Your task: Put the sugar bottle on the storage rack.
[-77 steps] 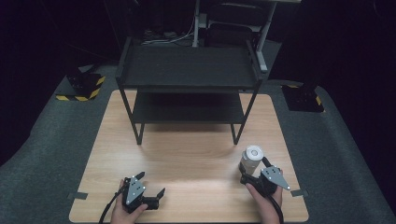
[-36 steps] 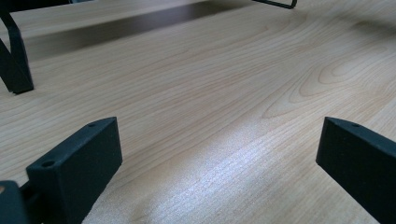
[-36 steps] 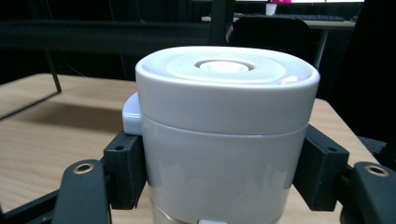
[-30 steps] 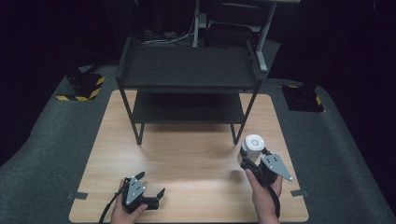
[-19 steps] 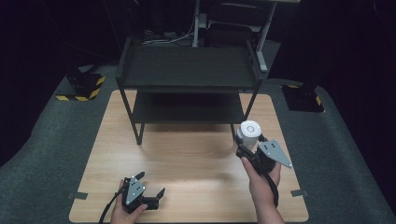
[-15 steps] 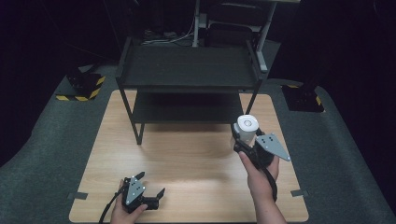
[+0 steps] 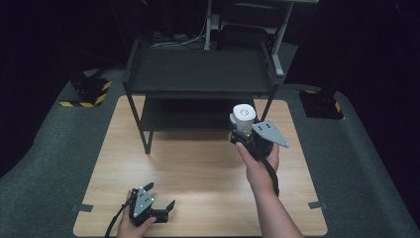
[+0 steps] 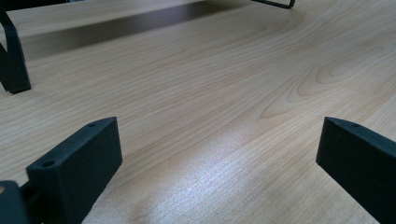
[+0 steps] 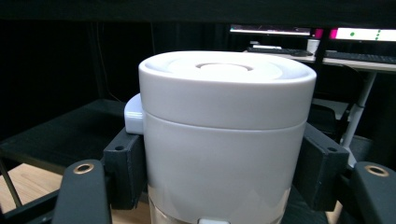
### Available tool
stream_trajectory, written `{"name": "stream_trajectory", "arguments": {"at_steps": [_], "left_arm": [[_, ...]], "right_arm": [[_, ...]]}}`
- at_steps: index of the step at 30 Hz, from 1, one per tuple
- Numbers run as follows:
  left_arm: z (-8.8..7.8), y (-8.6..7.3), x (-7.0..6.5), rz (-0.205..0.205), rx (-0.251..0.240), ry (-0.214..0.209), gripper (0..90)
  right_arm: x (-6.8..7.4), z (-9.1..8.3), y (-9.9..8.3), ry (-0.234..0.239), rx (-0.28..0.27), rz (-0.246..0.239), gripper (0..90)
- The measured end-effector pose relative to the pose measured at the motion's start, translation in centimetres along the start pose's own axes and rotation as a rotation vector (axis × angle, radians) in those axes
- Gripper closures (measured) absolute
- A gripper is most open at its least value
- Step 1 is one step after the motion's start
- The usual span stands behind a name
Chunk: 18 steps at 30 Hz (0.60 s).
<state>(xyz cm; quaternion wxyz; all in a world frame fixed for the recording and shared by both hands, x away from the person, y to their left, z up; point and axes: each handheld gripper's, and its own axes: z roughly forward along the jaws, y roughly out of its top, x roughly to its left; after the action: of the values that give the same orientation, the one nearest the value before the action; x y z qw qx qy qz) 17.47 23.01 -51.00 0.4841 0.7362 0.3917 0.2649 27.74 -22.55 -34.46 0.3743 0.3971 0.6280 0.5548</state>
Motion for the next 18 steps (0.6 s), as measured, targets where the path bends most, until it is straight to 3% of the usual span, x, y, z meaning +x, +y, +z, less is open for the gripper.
{"name": "stream_trajectory", "arguments": {"at_steps": [18], "left_arm": [[-0.1,-0.1,0.2,-0.004,-0.001,-0.01,0.5]], "right_arm": [[2.2,6.6,1.3,0.021,0.015,0.001,31.3]]}}
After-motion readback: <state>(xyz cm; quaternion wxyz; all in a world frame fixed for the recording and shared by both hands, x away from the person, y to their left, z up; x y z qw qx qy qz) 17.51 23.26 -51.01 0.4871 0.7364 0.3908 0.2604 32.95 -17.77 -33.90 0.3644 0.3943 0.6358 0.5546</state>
